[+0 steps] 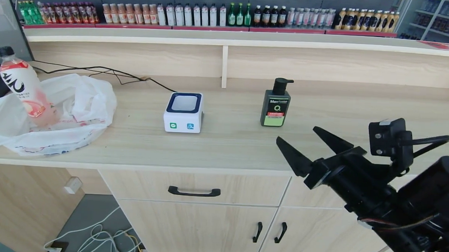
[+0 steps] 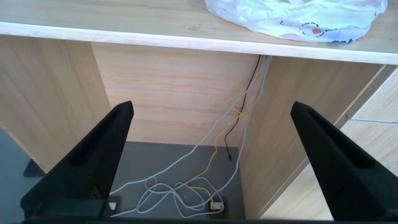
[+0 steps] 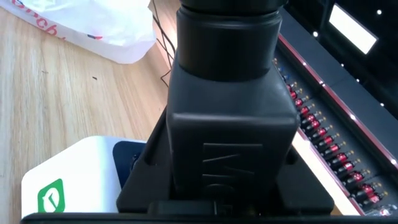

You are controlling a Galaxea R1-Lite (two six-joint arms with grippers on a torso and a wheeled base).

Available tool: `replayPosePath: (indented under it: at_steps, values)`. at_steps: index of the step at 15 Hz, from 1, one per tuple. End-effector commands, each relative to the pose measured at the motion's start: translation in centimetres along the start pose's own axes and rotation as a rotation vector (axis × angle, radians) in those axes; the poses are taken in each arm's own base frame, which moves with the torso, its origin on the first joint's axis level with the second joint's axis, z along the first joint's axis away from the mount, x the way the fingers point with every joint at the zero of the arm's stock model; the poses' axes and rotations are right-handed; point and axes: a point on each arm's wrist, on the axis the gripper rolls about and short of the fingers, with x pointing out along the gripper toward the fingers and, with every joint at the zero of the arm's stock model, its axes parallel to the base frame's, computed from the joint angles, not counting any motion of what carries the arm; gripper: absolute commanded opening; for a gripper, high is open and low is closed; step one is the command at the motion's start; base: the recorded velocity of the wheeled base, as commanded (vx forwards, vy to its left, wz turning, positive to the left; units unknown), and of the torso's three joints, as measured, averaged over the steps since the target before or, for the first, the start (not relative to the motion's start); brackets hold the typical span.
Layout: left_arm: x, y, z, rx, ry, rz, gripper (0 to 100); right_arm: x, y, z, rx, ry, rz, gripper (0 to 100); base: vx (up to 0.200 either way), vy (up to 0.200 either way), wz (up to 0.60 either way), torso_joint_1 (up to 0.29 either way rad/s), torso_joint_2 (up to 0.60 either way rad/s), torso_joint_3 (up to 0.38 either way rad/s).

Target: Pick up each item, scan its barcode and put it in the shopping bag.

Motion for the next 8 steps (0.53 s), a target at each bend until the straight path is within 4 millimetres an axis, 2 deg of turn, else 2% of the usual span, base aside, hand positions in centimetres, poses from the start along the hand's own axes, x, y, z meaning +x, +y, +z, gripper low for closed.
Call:
replayPosePath:
  at_steps: [1,8]
  values:
    - [0.00,0.00,0.00,0.000,0.000,0.001,100,0.03,-0.05,0.07,0.000,-0.002,-0.001,0,0.000,0.000,0.00,0.000,0.00,0.000]
    - [0.00,0.00,0.00,0.000,0.000,0.001,100,0.40,0.26,0.44,0.014,0.021,-0.025,0,0.000,0.000,0.00,0.000,0.00,0.000]
